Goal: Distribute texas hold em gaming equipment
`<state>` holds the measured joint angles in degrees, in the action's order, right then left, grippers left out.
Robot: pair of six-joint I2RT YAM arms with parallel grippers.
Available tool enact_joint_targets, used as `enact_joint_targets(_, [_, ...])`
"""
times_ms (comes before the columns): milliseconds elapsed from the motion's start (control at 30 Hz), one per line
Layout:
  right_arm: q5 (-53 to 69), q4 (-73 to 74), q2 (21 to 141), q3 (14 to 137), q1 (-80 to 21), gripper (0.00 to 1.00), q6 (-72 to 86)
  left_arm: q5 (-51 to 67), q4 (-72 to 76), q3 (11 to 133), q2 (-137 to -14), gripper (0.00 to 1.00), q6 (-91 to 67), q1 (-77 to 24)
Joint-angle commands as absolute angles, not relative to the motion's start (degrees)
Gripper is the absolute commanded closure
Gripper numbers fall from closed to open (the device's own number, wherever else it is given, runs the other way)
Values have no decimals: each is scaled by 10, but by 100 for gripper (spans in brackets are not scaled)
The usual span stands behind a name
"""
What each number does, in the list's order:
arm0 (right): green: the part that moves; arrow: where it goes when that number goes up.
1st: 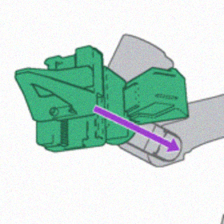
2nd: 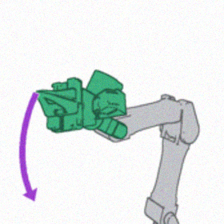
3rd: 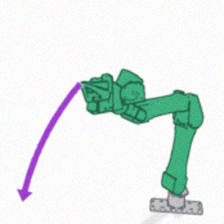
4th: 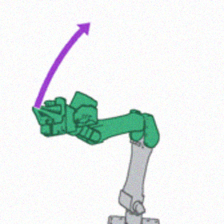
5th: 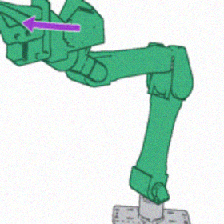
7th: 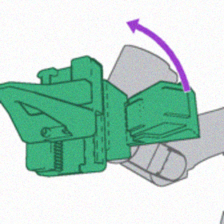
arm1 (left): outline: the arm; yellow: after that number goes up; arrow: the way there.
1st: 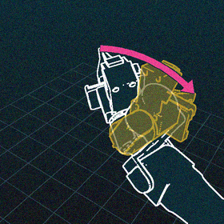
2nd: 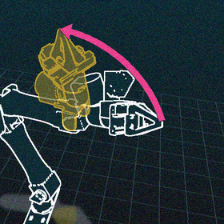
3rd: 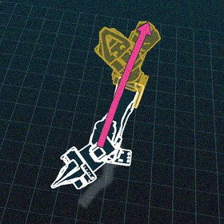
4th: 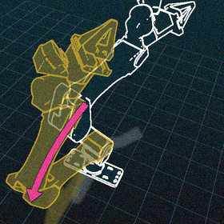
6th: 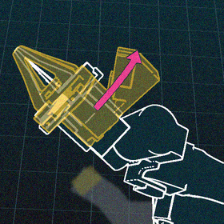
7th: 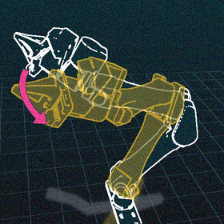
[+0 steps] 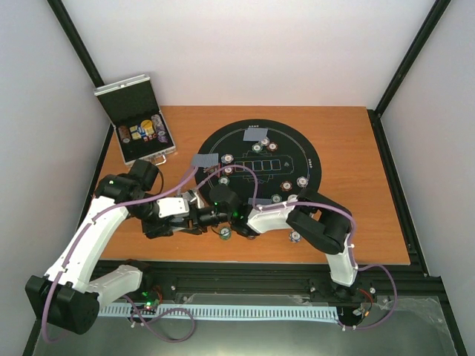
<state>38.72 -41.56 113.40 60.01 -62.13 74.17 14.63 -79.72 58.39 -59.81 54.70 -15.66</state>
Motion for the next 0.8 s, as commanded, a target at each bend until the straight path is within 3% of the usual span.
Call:
enact_joint_targets(0, [403, -452, 1159, 627, -616, 35, 758, 159, -801, 611, -589, 99, 557, -157])
enact_joint_targets(600, [408, -369, 1106, 540, -564, 51, 716, 159, -799, 611, -588, 99, 557, -157])
enact_joint_targets(767, [408, -348, 1087, 536, -558, 62, 700, 156, -797, 607, -587, 99, 558, -157])
